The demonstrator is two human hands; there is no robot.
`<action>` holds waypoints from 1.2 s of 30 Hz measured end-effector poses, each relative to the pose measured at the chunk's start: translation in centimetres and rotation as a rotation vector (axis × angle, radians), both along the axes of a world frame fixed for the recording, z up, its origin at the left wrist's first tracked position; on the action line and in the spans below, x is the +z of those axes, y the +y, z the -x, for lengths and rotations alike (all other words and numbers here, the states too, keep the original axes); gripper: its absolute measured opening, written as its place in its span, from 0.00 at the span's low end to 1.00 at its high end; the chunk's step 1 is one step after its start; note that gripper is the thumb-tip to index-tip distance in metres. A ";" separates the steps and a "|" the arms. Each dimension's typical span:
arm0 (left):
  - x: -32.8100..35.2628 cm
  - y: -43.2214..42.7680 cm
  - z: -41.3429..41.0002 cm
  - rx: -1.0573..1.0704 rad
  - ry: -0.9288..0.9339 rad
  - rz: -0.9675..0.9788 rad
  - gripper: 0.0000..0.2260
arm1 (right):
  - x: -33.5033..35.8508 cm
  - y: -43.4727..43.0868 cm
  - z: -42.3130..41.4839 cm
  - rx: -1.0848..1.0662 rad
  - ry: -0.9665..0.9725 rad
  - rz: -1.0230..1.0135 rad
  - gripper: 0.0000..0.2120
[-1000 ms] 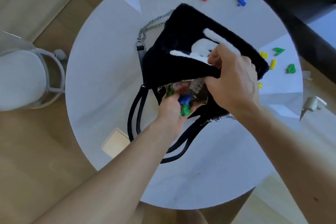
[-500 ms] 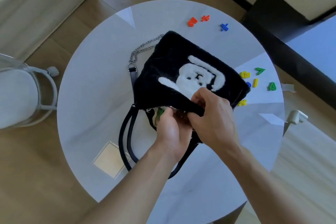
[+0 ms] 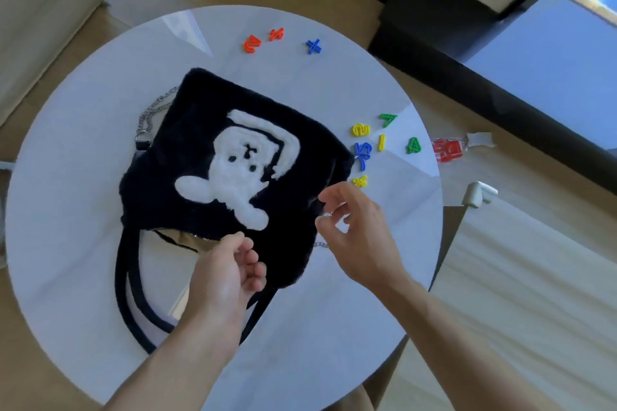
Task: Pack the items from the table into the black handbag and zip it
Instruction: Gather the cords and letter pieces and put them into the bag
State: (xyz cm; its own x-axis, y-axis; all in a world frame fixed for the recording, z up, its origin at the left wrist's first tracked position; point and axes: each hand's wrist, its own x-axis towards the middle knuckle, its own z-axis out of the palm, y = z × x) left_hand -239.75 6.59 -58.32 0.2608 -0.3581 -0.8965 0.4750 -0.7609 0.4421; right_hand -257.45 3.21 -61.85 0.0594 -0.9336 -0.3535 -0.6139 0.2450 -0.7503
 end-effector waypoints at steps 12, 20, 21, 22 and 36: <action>-7.5 -11.5 17.4 -1.604 -0.778 0.322 0.15 | -8.0 -8.3 15.3 -0.136 0.417 -0.026 0.26; -11.3 -11.9 19.1 -1.829 -1.132 0.262 0.20 | -10.2 -13.7 15.9 0.047 0.565 -0.025 0.30; -11.6 -11.6 19.1 -1.831 -1.151 0.295 0.20 | -10.3 -14.2 15.8 0.083 0.568 -0.003 0.30; -11.7 -11.4 19.0 -1.839 -1.157 0.326 0.20 | -10.3 -14.7 15.7 0.127 0.559 0.017 0.32; -10.6 -21.4 15.1 -1.659 -1.062 0.499 0.15 | -9.8 -17.0 15.1 0.390 0.403 -0.033 0.41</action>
State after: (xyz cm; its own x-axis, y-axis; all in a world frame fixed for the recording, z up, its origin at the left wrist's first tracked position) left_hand -254.83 -14.84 -68.91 -0.2617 -0.8741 -0.4092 -0.9462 0.1488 0.2872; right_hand -272.56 -13.75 -71.67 0.2522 -0.8575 -0.4485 -0.9005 -0.0384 -0.4331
